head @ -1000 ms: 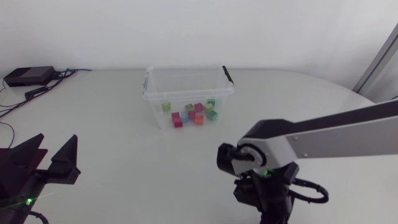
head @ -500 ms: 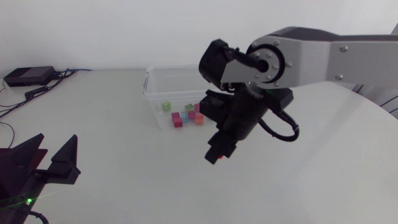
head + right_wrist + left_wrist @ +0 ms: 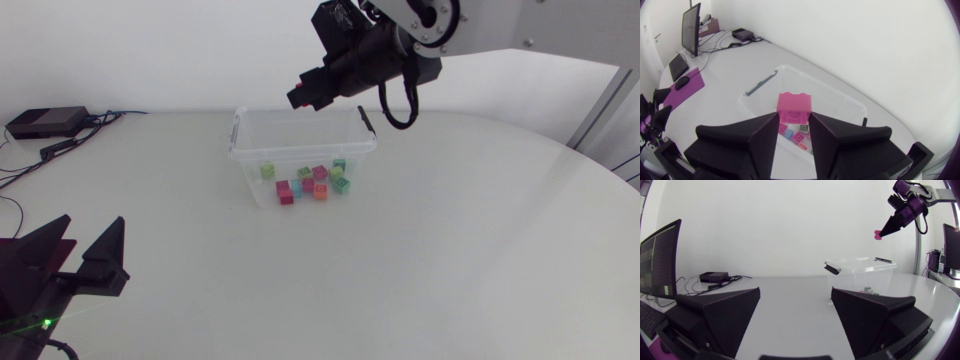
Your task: Pick up the duplo bricks and place them in the container
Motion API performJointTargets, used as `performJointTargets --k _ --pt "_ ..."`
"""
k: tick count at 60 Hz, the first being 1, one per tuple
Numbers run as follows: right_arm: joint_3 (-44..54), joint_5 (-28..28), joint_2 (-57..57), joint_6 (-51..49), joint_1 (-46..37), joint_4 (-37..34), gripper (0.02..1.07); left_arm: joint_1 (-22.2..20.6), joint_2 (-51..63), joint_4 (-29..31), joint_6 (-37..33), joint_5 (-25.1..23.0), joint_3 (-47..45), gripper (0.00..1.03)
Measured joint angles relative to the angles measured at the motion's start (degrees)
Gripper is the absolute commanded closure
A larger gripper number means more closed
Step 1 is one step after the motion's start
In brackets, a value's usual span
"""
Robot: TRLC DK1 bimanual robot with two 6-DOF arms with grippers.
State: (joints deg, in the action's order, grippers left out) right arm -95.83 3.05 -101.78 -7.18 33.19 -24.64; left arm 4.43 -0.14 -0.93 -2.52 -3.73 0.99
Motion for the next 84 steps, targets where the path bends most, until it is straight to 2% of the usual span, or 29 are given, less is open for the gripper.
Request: performJointTargets --k 9,11,19,26,34,50,69,84 --pt "-3.2 -1.7 -6.7 1.1 -2.6 6.7 0.82 0.0 0.0 0.0 0.0 0.0 0.0 0.04" --pt "-3.2 -1.9 -7.7 1.2 -2.9 7.4 0.78 0.0 0.0 0.0 0.0 0.0 0.0 0.04" --pt "-3.3 -5.6 -12.5 1.2 -3.7 9.3 0.18 0.0 0.0 0.0 0.0 0.0 0.0 0.04" --pt "-3.2 -6.7 -13.7 1.2 -3.7 9.6 0.08 0.0 0.0 0.0 0.0 0.0 0.0 0.04" --pt "0.2 -7.8 -10.4 1.2 -4.5 14.6 0.08 0.0 0.0 0.0 0.0 0.0 0.0 0.04" --pt "21.0 -9.7 11.6 0.1 -11.2 26.5 0.08 0.0 0.0 0.0 0.0 0.0 0.0 0.04" --pt "43.9 -9.9 29.5 -1.0 -22.1 32.6 0.08 0.0 0.0 0.0 0.0 0.0 0.0 0.04" --pt "60.2 -1.4 42.9 -1.0 -36.6 40.1 0.08 0.0 0.0 0.0 0.0 0.0 0.0 0.04"
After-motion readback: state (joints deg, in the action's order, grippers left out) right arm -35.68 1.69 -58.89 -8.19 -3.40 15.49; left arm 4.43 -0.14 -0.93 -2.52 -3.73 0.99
